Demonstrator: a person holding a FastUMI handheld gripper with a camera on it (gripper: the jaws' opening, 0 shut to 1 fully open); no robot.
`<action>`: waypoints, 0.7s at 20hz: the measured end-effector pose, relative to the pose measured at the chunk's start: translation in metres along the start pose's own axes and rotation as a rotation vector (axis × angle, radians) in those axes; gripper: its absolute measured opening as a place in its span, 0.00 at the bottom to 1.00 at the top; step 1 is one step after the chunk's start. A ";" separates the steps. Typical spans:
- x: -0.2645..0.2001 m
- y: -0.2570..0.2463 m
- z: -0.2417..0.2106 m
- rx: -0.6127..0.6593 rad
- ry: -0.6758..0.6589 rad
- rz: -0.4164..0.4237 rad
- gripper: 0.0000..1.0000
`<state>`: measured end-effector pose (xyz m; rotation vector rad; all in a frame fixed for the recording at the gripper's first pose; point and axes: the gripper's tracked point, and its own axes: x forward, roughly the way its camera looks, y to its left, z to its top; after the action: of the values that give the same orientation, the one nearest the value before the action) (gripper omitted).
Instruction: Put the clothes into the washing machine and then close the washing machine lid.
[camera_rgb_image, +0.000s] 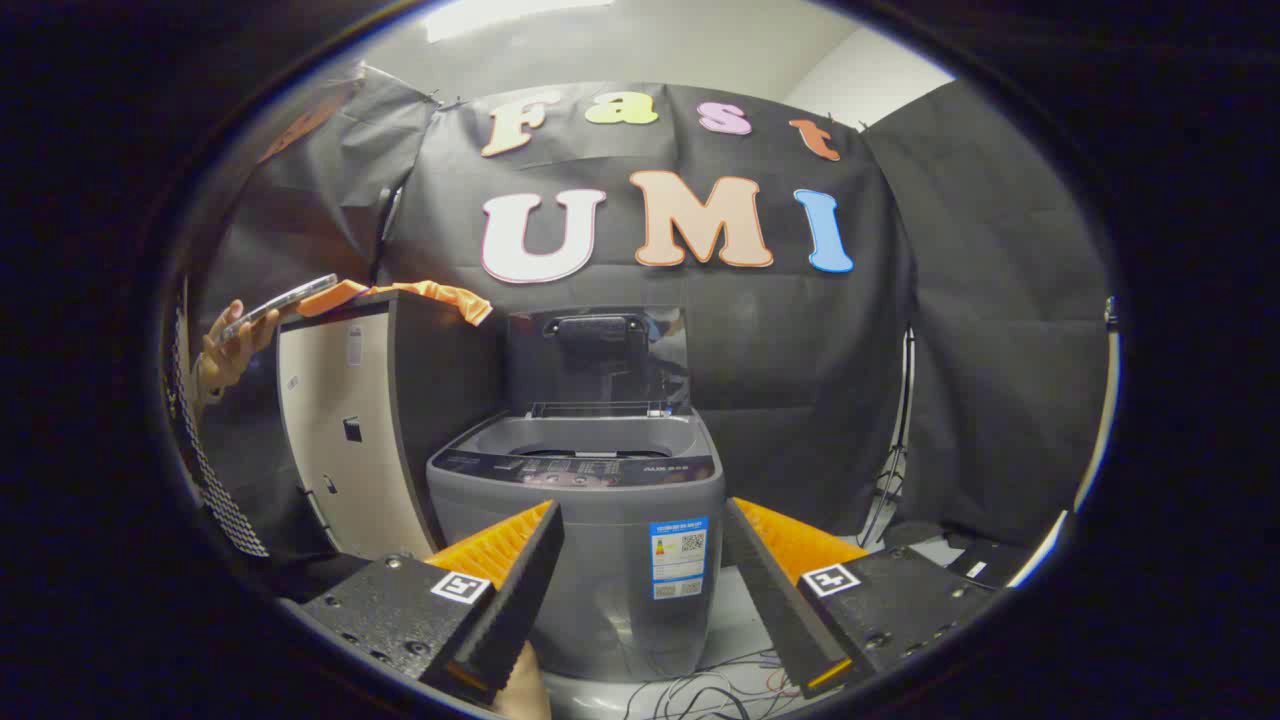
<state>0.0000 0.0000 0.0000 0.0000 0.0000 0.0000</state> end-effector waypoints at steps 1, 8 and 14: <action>0.000 0.000 -0.001 0.000 0.000 0.000 0.98; 0.000 0.000 -0.001 0.000 0.000 0.000 0.98; 0.000 0.000 -0.001 0.000 -0.001 0.000 0.98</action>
<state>-0.0001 0.0000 -0.0005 0.0001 -0.0007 0.0001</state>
